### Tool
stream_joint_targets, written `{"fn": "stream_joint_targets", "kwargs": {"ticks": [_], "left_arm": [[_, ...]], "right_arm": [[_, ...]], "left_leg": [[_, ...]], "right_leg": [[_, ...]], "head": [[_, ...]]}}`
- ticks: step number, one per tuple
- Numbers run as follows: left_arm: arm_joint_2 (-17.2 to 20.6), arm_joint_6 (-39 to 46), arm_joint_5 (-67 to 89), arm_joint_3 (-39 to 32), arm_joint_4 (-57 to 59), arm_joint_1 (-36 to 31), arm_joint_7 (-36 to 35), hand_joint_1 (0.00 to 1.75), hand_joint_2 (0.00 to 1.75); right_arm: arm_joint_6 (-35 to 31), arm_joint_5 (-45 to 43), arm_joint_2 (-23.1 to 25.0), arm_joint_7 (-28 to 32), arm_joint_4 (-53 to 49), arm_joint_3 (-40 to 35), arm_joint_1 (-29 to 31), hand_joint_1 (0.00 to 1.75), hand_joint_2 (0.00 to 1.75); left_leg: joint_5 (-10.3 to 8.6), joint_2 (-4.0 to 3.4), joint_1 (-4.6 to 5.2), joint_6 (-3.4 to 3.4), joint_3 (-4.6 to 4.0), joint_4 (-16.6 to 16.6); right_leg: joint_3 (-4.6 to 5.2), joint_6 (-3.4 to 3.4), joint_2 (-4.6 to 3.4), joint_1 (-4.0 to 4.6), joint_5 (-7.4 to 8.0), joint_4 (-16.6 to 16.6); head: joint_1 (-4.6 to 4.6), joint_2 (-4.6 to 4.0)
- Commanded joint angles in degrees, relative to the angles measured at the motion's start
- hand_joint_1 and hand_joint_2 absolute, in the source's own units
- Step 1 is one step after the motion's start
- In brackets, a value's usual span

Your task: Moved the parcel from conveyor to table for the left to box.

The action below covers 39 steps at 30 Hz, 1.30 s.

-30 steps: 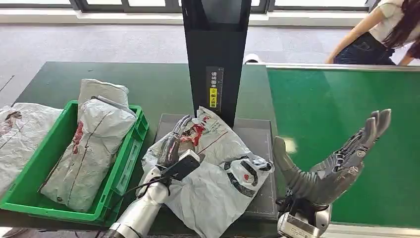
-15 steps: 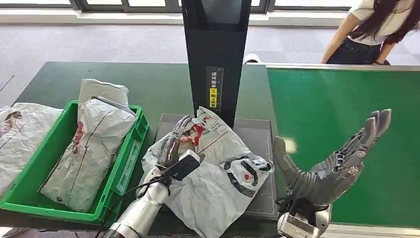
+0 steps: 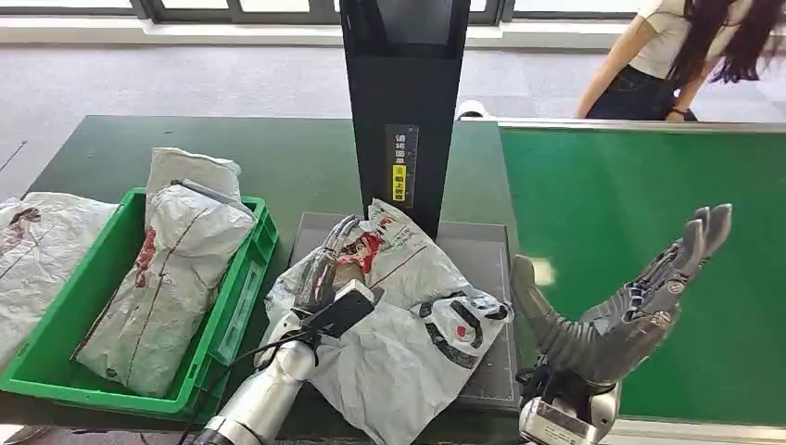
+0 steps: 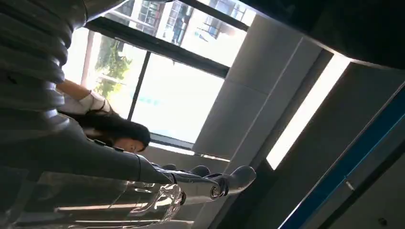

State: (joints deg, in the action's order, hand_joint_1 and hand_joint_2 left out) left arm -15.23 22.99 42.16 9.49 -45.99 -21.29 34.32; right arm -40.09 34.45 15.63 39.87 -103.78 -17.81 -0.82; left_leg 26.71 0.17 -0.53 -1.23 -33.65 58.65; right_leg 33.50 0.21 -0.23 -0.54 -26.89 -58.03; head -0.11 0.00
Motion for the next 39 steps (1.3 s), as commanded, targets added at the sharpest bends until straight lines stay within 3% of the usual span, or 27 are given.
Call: {"fn": "stream_joint_targets", "kwargs": {"ticks": [1, 39], "left_arm": [[0.5, 0.1, 0.1, -0.6, 3.3, -2.4, -0.3, 0.0, 1.75], [0.5, 0.1, 0.1, -0.6, 3.3, -2.4, -0.3, 0.0, 1.75]], "right_arm": [[0.1, -0.2, 1.2, 0.1, 0.1, 2.5, -1.6, 0.0, 1.75], [0.1, -0.2, 1.2, 0.1, 0.1, 2.5, -1.6, 0.0, 1.75]], "left_leg": [[-0.04, 0.08, -0.01, 0.03, 0.08, -0.1], [-0.06, 0.08, -0.01, 0.04, 0.14, -0.2]], "right_leg": [[-0.11, -0.02, 0.11, 0.02, 0.01, 0.1], [-0.18, -0.02, 0.11, 0.02, 0.03, 0.2]], "head": [[0.02, 0.0], [0.02, 0.0]]}}
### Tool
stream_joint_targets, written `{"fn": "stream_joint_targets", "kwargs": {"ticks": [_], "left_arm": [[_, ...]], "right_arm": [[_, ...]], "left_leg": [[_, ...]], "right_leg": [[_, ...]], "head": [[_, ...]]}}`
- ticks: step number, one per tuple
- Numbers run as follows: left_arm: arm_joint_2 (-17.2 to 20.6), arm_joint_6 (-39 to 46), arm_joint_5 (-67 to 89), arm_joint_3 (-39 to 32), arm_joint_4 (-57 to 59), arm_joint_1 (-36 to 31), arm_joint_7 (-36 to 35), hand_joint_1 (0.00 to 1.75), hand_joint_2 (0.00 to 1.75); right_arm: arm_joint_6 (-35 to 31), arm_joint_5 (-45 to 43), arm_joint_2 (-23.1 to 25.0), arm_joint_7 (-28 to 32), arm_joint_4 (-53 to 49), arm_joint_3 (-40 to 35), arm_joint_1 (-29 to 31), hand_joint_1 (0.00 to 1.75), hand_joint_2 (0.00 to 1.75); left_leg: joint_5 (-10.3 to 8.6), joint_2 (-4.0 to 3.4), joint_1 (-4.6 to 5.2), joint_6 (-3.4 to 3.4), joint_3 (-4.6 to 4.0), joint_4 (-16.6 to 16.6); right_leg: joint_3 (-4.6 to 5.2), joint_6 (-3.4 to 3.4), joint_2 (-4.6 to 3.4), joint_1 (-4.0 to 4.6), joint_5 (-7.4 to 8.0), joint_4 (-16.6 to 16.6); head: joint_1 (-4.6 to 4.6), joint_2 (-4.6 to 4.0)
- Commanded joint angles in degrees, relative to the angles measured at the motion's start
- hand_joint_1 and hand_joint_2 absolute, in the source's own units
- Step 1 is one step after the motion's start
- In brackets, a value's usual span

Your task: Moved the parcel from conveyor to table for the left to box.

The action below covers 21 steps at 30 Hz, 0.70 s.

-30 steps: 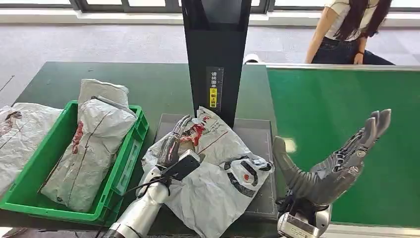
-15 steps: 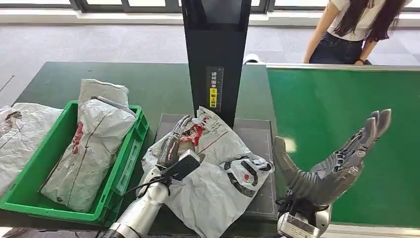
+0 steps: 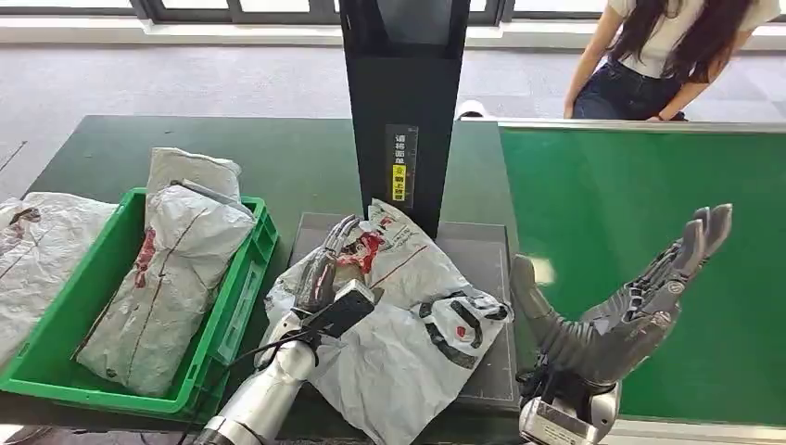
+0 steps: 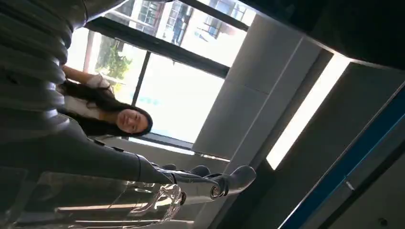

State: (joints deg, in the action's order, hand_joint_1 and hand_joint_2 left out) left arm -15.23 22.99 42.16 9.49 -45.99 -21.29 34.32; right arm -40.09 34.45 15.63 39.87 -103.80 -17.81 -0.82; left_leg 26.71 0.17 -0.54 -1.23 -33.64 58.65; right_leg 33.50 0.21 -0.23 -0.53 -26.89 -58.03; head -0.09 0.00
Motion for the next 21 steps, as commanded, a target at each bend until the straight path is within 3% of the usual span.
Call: {"fn": "stream_joint_targets", "kwargs": {"ticks": [1, 21], "left_arm": [[0.5, 0.1, 0.1, -0.6, 3.3, -2.4, -0.3, 0.0, 1.75], [0.5, 0.1, 0.1, -0.6, 3.3, -2.4, -0.3, 0.0, 1.75]], "right_arm": [[0.1, -0.2, 1.2, 0.1, 0.1, 2.5, -1.6, 0.0, 1.75], [0.1, -0.2, 1.2, 0.1, 0.1, 2.5, -1.6, 0.0, 1.75]], "left_leg": [[-0.03, 0.08, -0.01, 0.03, 0.07, -0.1], [-0.04, 0.08, -0.01, 0.03, 0.11, -0.1]], "right_leg": [[-0.1, -0.01, 0.1, 0.02, 0.0, 0.1], [-0.14, -0.01, 0.11, 0.02, 0.01, 0.1]], "head": [[0.0, 0.0], [0.0, 0.0]]}}
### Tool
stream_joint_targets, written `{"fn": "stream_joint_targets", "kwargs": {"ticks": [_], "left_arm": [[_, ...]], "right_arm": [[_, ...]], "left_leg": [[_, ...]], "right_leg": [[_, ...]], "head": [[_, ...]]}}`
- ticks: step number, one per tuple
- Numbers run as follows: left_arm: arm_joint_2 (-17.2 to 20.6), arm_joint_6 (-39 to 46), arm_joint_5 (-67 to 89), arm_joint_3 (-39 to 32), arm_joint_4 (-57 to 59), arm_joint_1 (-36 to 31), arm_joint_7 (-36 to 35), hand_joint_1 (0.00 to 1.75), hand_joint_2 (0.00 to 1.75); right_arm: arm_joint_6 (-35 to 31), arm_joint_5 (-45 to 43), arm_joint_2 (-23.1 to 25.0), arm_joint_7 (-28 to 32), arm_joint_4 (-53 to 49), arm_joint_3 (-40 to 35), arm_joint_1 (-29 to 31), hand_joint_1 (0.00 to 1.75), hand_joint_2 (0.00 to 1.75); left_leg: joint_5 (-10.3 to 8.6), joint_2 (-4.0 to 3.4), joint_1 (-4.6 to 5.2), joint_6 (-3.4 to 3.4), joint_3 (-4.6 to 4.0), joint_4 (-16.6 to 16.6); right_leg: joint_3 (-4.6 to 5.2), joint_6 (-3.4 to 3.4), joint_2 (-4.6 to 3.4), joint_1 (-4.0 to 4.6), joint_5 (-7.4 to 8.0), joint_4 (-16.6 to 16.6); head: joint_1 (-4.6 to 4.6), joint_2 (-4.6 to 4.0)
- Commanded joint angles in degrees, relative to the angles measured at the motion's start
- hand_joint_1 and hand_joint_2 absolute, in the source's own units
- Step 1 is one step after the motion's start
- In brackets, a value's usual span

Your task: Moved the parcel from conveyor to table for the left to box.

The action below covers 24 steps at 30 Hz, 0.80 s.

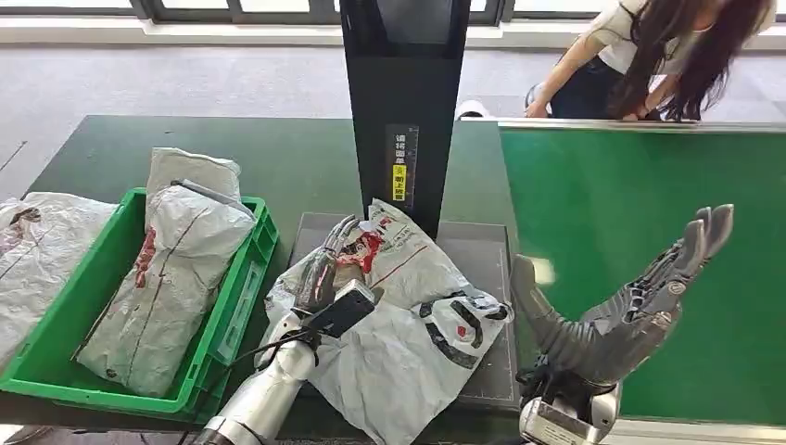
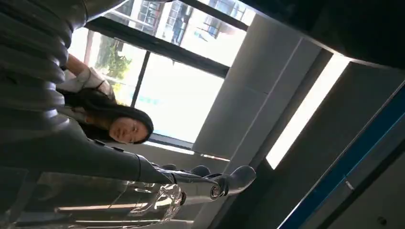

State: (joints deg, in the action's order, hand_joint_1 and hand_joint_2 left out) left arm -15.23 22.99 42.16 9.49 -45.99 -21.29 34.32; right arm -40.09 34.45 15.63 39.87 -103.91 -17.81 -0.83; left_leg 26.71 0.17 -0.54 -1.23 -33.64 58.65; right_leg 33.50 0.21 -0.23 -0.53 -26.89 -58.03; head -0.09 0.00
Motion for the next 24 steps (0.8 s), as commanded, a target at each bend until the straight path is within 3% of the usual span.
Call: {"fn": "stream_joint_targets", "kwargs": {"ticks": [1, 2, 3, 4, 6, 7, 8, 9, 24], "left_arm": [[0.5, 0.1, 0.1, -0.6, 3.3, -2.4, -0.3, 0.0, 1.75], [0.5, 0.1, 0.1, -0.6, 3.3, -2.4, -0.3, 1.75, 1.75], [2.3, -3.7, 21.7, 11.2, 14.9, -6.6, -21.9, 0.0, 1.75], [1.3, -0.9, 31.0, 11.9, 19.1, -7.6, -35.2, 0.0, 1.75], [0.4, 0.2, 31.8, 12.0, 21.2, -7.8, -35.4, 0.0, 1.75], [-0.2, 0.0, 31.8, 11.2, 24.6, -8.9, -33.5, 1.75, 1.75], [-0.3, 1.4, 32.3, 10.7, 24.9, -9.1, -34.0, 1.75, 1.75], [-0.3, 2.6, 32.5, 10.0, 24.8, -9.2, -33.9, 0.02, 1.75], [-0.3, 1.4, 32.5, 9.7, 25.2, -9.6, -33.8, 0.0, 1.75]], "right_arm": [[0.1, -0.2, 1.2, 0.1, 0.2, 2.5, -1.6, 0.0, 1.75], [0.1, -0.2, 1.2, 0.1, 0.2, 2.5, -1.6, 0.0, 1.75], [0.1, -3.4, 0.8, 0.1, 4.0, 1.9, -0.2, 0.0, 1.75], [0.1, -3.5, 0.9, 0.1, 4.6, 2.1, 0.4, 0.0, 1.75], [0.1, -3.6, 0.9, 0.1, 5.2, 2.2, 1.0, 0.0, 1.75], [0.1, -3.7, 1.0, 0.1, 5.3, 2.4, 1.3, 0.0, 1.75], [0.1, -3.5, 1.1, 0.1, 5.2, 2.4, 1.2, 0.0, 1.75], [0.1, -3.3, 1.2, 0.1, 5.0, 2.4, 1.1, 0.0, 1.75], [0.1, -3.2, 1.2, 0.1, 4.9, 2.5, 0.9, 0.0, 1.75]], "left_leg": [[-0.03, 0.07, -0.01, 0.03, 0.07, -0.1], [-0.03, 0.07, 0.0, 0.02, 0.04, -0.1], [-0.05, 0.09, -0.01, 0.03, 0.11, -0.1], [-0.09, 0.1, -0.01, 0.05, 0.2, -0.2], [-0.06, 0.2, 0.01, 0.03, 0.11, -0.1], [-0.08, 0.23, 0.02, 0.04, 0.19, -0.2], [-0.1, 0.22, 0.03, 0.06, 0.21, -0.2], [-0.13, 0.19, 0.03, 0.08, 0.24, -0.3], [-0.16, -0.04, 0.05, 0.09, 0.67, -0.3]], "right_leg": [[-0.1, -0.01, 0.09, 0.02, 0.01, 0.1], [-0.07, -0.01, 0.09, 0.01, 0.0, 0.1], [-0.15, -0.02, 0.12, 0.02, 0.02, 0.1], [-0.25, -0.02, 0.15, 0.02, 0.06, 0.3], [-0.17, 0.0, 0.23, -0.01, -0.01, 0.1], [-0.25, 0.0, 0.26, -0.01, 0.01, 0.2], [-0.3, 0.0, 0.25, -0.02, 0.04, 0.2], [-0.34, 0.0, 0.24, -0.02, 0.09, 0.3], [-0.77, 0.02, 0.06, -0.04, 0.15, 0.2]], "head": [[0.0, 0.0], [0.0, 0.0], [0.0, 0.0], [0.0, 0.0], [-0.02, 0.0], [0.0, 0.0], [0.0, 0.0], [0.0, 0.0], [-0.02, 0.0]]}}
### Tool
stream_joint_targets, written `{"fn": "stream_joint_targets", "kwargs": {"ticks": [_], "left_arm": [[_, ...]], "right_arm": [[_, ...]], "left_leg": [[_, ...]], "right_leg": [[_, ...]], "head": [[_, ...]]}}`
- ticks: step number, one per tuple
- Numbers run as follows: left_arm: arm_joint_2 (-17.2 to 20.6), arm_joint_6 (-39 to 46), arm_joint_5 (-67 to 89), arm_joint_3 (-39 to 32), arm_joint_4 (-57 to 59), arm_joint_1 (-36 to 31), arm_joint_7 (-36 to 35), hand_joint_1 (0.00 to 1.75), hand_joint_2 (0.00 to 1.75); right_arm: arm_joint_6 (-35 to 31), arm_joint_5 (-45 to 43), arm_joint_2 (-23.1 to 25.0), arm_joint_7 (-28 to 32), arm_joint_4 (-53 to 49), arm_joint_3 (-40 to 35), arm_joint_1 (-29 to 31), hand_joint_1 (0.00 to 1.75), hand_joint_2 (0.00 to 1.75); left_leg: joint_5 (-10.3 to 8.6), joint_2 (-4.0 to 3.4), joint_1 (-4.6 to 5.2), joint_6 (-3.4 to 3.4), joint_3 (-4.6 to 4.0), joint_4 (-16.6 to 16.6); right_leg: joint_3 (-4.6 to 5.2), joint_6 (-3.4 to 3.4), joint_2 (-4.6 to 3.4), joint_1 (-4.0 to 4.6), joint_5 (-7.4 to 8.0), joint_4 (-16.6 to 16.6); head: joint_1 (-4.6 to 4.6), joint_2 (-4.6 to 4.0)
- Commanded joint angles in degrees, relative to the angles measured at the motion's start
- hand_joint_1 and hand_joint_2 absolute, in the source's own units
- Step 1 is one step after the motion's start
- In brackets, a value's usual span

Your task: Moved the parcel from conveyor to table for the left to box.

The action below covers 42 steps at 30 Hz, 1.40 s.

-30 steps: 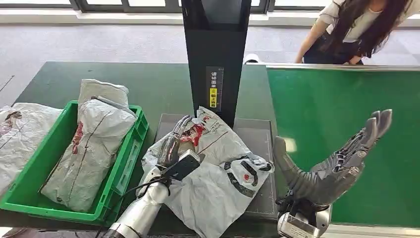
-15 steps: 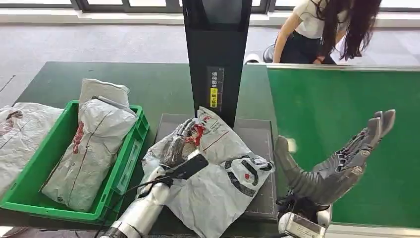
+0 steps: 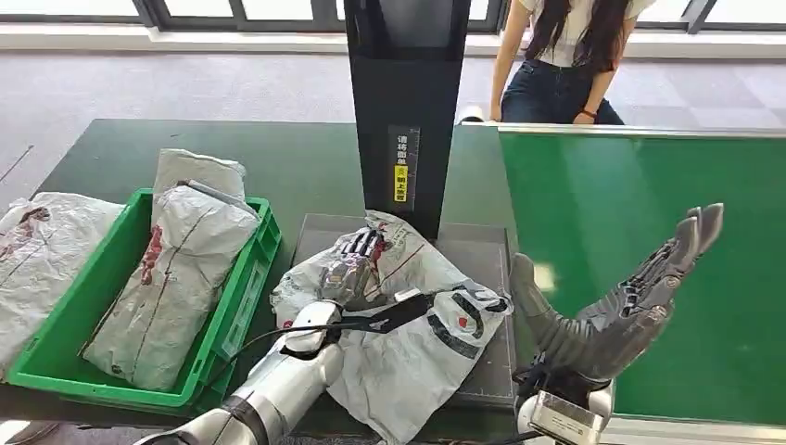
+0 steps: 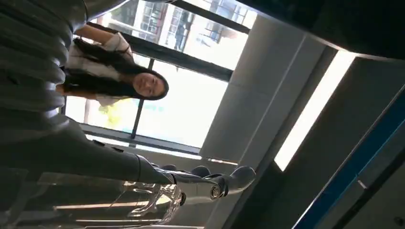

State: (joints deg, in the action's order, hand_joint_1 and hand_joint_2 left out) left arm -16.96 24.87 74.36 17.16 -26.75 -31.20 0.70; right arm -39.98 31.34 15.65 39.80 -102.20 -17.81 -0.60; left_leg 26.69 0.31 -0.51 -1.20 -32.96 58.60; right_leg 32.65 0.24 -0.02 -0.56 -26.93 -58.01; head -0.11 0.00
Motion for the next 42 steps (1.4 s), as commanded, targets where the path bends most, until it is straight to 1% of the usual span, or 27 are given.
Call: {"fn": "stream_joint_targets", "kwargs": {"ticks": [1, 2, 3, 4, 6, 7, 15, 21, 24, 28, 42], "left_arm": [[1.5, -3.2, 0.8, 1.9, 6.2, 0.0, 1.0, 0.0, 1.75], [1.5, -3.1, 0.8, 1.5, 5.8, 0.3, 1.9, 1.75, 1.75], [1.5, -1.6, 1.3, 1.1, 5.4, 0.5, 1.4, 1.75, 1.75], [1.3, 0.1, 1.3, 0.5, 5.0, 0.5, 1.4, 0.0, 1.75], [1.1, -0.5, 2.4, 0.4, 5.3, 0.3, 1.1, 0.0, 1.75], [1.1, -2.1, 2.5, 0.4, 5.8, 0.0, 1.8, 1.75, 1.75], [0.9, -1.8, 3.4, -1.0, 5.6, 0.3, 2.3, 1.75, 1.75], [0.9, -1.8, 3.4, -1.0, 5.6, 0.3, 2.3, 1.75, 1.75], [0.9, -1.8, 3.4, -1.0, 5.6, 0.3, 2.3, 1.75, 1.75], [0.9, -1.8, 3.4, -1.0, 5.6, 0.3, 2.3, 1.75, 1.75], [0.9, -1.8, 3.4, -1.0, 5.6, 0.3, 2.3, 1.75, 1.75]], "right_arm": [[0.0, -0.5, 1.0, 0.2, 3.5, 2.2, 1.0, 0.0, 1.75], [0.0, -0.4, 1.2, 0.2, 3.6, 2.4, 1.2, 0.0, 1.75], [0.0, -0.3, 1.3, 0.2, 3.5, 2.6, 1.2, 0.0, 1.75], [0.0, -0.1, 1.4, 0.2, 3.3, 2.9, 1.1, 0.0, 1.75], [0.0, -0.2, 1.3, 0.2, 3.2, 2.7, 1.1, 0.0, 1.75], [0.0, -0.3, 1.2, 0.2, 3.3, 2.6, 1.2, 0.0, 1.75], [0.0, 0.0, 1.6, 0.2, 3.3, 2.9, 1.3, 0.0, 1.75], [0.0, 0.0, 1.6, 0.2, 3.3, 2.9, 1.3, 0.0, 1.75], [0.0, 0.0, 1.6, 0.2, 3.3, 2.9, 1.3, 0.0, 1.75], [0.0, 0.0, 1.6, 0.2, 3.3, 2.9, 1.3, 0.0, 1.75], [0.0, 0.0, 1.6, 0.2, 3.3, 2.9, 1.3, 0.0, 1.75]], "left_leg": [[-0.11, -0.1, 0.0, 0.04, 0.03, -0.1], [-0.19, -0.14, 0.02, 0.05, -0.01, -0.2], [-0.27, -0.18, 0.01, 0.07, -0.03, -0.4], [-0.18, -0.2, 0.03, 0.06, 0.03, -0.2], [-0.12, -0.1, 0.01, 0.05, 0.02, -0.1], [-0.19, -0.13, 0.02, 0.07, 0.0, -0.2], [-0.11, -0.12, 0.01, 0.07, 0.03, -0.1], [-0.25, -0.22, 0.01, 0.08, -0.02, -0.4], [-0.06, -0.1, 0.0, 0.05, 0.06, -0.1], [-0.24, -0.2, 0.02, 0.07, -0.02, -0.4], [-0.04, -0.08, 0.01, 0.03, 0.0, -0.1]], "right_leg": [[0.0, -0.02, -0.08, 0.01, 0.13, 0.1], [0.06, -0.02, -0.1, -0.01, 0.21, 0.2], [0.09, -0.03, -0.13, 0.0, 0.31, 0.4], [0.04, -0.02, -0.15, -0.02, 0.22, 0.2], [-0.01, -0.02, -0.06, 0.0, 0.13, 0.1], [0.03, -0.02, -0.09, -0.01, 0.2, 0.2], [0.02, -0.03, -0.08, -0.01, 0.12, 0.1], [0.1, -0.05, -0.15, 0.01, 0.29, 0.4], [0.0, -0.03, -0.07, 0.01, 0.08, 0.1], [0.11, -0.06, -0.15, 0.0, 0.28, 0.4], [0.07, -0.04, -0.06, -0.01, 0.05, 0.1]], "head": [[0.02, 0.0], [0.02, 0.0], [0.02, 0.0], [0.0, 0.0], [0.02, 0.0], [0.02, 0.0], [0.02, 0.0], [0.02, 0.0], [0.02, 0.0], [0.02, 0.0], [0.02, 0.0]]}}
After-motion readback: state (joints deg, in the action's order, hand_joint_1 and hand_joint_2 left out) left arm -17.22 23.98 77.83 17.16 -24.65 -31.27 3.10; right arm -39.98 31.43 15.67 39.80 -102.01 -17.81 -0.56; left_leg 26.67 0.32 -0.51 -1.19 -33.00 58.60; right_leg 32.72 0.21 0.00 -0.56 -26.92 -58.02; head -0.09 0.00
